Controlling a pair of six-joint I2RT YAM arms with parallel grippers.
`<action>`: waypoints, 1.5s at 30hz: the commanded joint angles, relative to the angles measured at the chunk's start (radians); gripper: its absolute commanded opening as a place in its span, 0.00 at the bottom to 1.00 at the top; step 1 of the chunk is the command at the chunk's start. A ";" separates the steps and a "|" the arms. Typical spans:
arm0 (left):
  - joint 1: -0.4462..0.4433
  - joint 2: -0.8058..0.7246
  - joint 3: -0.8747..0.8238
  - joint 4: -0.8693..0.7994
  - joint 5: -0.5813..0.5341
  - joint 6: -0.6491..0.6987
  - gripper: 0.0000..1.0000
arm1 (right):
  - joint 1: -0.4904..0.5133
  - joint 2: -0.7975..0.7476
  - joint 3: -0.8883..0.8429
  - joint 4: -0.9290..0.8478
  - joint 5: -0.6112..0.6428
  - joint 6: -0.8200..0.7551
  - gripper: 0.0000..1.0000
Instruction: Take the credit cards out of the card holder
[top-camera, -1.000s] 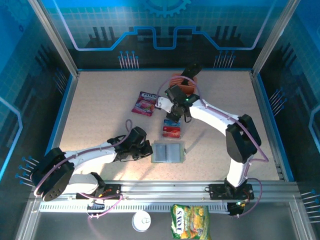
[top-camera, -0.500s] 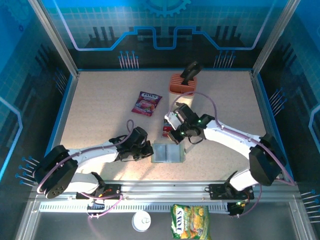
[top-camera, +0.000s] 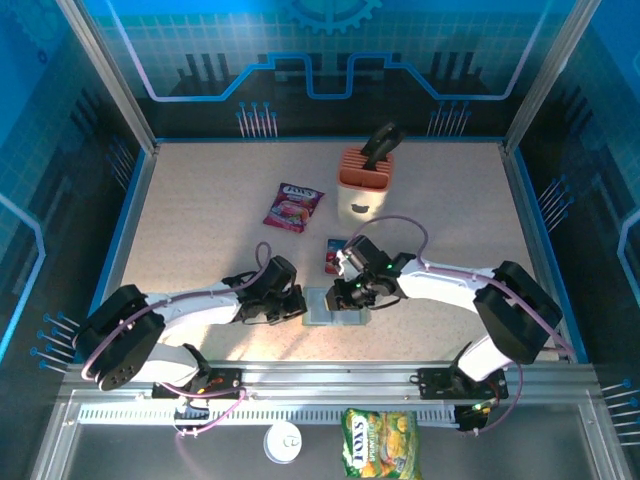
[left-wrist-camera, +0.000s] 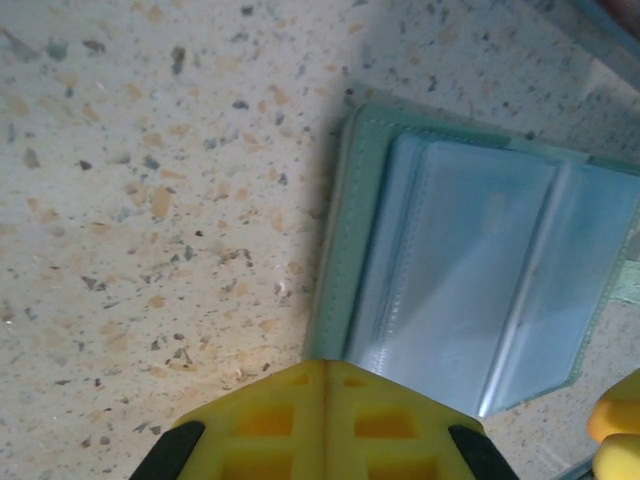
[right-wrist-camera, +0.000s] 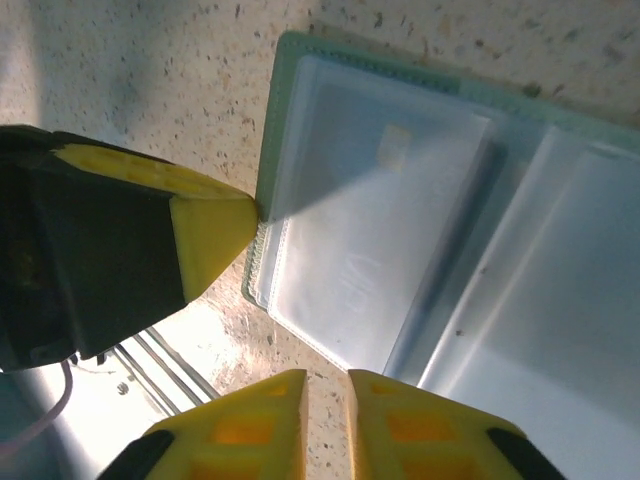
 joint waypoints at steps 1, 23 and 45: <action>0.004 0.019 -0.022 0.009 0.022 0.003 0.00 | 0.029 0.033 0.011 0.048 -0.025 0.083 0.23; 0.003 0.036 -0.025 -0.007 0.015 -0.003 0.00 | 0.046 0.135 0.039 0.070 0.016 0.114 0.32; 0.004 0.032 -0.018 -0.028 0.007 0.003 0.00 | 0.010 0.059 -0.015 0.034 0.041 0.081 0.32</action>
